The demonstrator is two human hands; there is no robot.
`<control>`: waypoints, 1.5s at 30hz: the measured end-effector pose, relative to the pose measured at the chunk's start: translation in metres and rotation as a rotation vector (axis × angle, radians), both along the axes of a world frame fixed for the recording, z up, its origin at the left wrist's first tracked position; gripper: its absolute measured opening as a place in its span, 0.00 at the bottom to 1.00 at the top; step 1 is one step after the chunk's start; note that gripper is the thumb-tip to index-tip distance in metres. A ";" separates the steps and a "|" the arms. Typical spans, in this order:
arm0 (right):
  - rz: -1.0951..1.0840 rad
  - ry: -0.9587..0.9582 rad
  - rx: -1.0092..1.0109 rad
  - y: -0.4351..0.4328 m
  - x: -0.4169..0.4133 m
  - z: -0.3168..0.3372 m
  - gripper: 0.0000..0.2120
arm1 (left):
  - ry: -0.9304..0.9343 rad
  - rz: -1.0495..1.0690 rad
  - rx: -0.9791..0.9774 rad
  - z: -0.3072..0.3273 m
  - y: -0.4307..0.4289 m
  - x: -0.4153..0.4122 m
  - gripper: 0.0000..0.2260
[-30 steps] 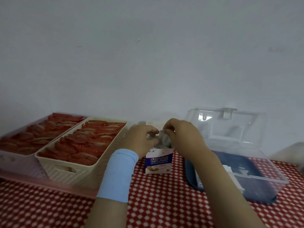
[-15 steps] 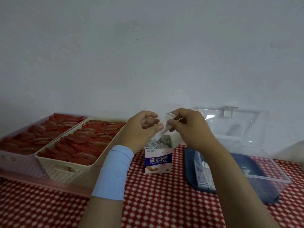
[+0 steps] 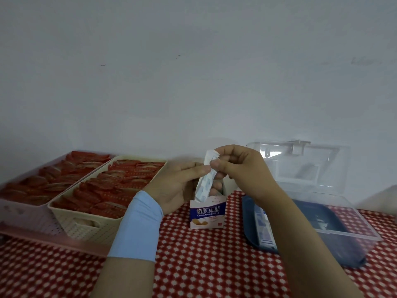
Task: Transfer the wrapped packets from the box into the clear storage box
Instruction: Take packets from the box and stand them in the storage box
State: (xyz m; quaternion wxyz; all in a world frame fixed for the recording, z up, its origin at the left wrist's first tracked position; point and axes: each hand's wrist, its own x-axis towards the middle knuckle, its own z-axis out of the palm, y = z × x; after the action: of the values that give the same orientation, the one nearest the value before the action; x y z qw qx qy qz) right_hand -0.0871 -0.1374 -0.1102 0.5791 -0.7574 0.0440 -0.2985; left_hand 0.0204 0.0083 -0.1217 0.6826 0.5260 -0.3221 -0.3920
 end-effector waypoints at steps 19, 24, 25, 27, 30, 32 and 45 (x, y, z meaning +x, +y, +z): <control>0.011 0.055 -0.547 0.013 0.002 -0.003 0.23 | 0.218 0.048 -0.075 0.001 -0.007 -0.003 0.18; 0.063 0.076 -0.489 0.018 0.002 -0.005 0.21 | 0.237 0.036 -0.079 -0.002 -0.008 -0.004 0.14; 0.098 0.080 -0.425 0.015 0.001 -0.006 0.18 | 0.226 0.027 -0.086 -0.001 -0.007 -0.004 0.15; 0.190 0.050 -0.219 0.011 0.000 -0.003 0.10 | 0.181 0.022 -0.089 0.000 -0.006 -0.004 0.17; 0.157 0.038 0.017 0.006 0.001 0.001 0.08 | 0.149 -0.027 -0.059 0.001 -0.003 -0.010 0.15; 0.092 0.069 -0.023 0.004 0.000 0.002 0.12 | 0.136 -0.082 -0.036 0.002 -0.002 -0.014 0.13; 0.146 0.251 0.017 -0.014 -0.017 0.008 0.10 | 0.062 -0.130 -0.001 -0.001 0.000 -0.013 0.15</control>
State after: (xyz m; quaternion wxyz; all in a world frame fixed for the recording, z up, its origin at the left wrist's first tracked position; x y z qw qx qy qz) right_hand -0.1037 -0.1517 -0.1022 0.5956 -0.7850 0.0634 -0.1583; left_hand 0.0078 0.0081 -0.1224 0.6654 0.4913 -0.3346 -0.4516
